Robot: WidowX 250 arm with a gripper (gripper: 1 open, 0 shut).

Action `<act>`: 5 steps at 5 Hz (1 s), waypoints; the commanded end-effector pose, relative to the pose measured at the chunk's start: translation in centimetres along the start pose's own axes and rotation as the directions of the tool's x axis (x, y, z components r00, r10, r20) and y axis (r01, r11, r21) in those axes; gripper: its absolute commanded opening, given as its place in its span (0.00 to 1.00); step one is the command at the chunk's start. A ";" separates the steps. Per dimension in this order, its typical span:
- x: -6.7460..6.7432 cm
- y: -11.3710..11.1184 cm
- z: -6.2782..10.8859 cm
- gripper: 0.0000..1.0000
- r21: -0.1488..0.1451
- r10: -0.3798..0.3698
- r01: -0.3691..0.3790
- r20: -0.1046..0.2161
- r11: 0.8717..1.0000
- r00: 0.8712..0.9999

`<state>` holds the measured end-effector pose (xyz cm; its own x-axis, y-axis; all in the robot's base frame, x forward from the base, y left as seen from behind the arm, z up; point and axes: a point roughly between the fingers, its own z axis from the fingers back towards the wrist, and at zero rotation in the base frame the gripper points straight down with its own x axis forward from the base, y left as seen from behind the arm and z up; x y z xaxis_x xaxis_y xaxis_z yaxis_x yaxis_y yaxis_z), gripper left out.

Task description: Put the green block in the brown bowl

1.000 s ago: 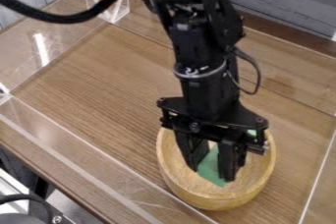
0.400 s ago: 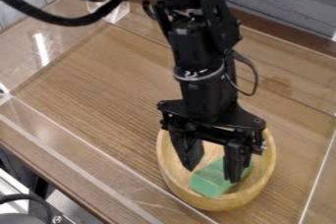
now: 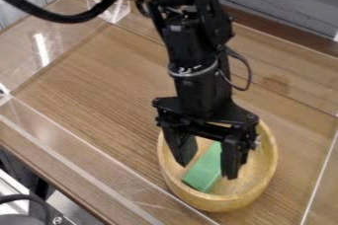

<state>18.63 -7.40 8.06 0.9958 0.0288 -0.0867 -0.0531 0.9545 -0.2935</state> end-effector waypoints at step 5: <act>1.4 0.9 1.3 1.00 -0.005 0.006 -0.005 0.029 1.000 1.000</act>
<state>19.13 -6.18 8.13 0.9934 0.0526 -0.1018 -0.0804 0.9529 -0.2923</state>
